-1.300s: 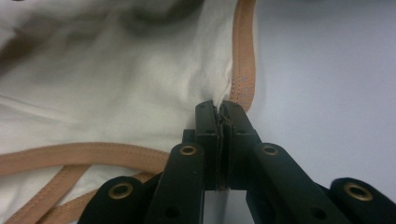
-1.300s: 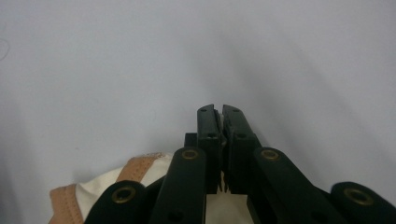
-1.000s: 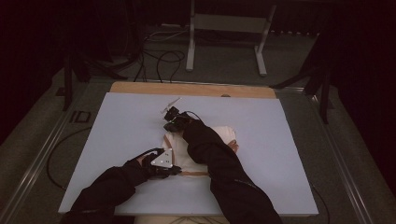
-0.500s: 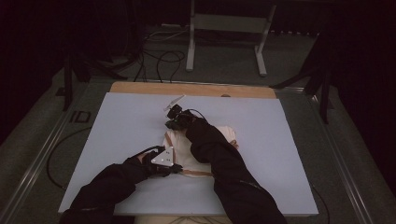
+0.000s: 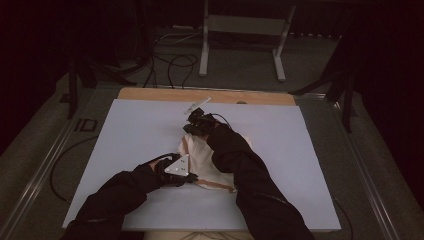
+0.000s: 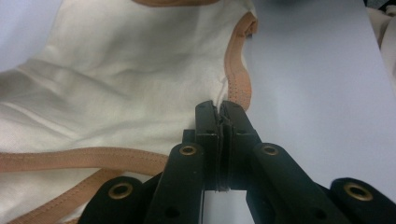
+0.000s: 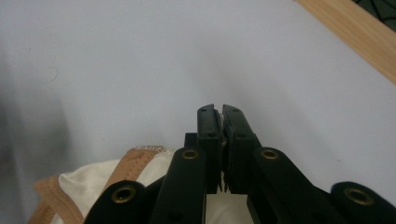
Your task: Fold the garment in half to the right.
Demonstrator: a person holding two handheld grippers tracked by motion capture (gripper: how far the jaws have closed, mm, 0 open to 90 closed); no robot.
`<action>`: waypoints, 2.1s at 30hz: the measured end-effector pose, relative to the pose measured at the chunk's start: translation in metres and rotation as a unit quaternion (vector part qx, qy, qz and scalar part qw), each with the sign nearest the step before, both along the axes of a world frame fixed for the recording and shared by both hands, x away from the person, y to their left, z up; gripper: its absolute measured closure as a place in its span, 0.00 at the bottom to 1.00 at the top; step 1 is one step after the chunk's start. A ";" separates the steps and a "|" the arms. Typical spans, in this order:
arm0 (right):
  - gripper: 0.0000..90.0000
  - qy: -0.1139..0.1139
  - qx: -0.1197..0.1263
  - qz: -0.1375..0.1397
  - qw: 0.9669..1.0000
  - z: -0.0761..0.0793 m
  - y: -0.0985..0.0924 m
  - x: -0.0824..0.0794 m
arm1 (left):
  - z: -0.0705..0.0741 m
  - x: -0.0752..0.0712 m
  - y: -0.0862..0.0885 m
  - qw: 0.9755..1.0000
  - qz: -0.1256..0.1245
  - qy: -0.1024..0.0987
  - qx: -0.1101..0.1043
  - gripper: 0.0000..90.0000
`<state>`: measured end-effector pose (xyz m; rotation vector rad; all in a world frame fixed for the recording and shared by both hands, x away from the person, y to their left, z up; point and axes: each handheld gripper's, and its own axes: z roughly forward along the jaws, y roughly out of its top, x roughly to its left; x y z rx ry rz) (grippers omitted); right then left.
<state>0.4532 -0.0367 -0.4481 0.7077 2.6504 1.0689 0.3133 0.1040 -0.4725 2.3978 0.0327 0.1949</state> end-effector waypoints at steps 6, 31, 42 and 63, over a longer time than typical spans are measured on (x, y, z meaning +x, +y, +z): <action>0.97 -0.008 0.006 -0.009 1.000 0.006 -0.016 -0.001 | 0.005 0.001 -0.007 1.000 -0.010 -0.007 0.004 0.98; 0.97 -0.019 0.035 -0.055 0.998 0.020 -0.084 -0.009 | 0.018 0.006 -0.047 0.998 -0.050 -0.021 0.005 0.97; 0.97 -0.023 0.040 -0.074 0.996 0.021 -0.113 -0.014 | 0.018 0.009 -0.066 0.998 -0.065 -0.014 0.005 0.97; 0.97 -0.007 0.050 -0.112 0.992 0.002 -0.157 -0.015 | 0.001 0.019 -0.109 0.996 -0.087 -0.002 0.021 0.97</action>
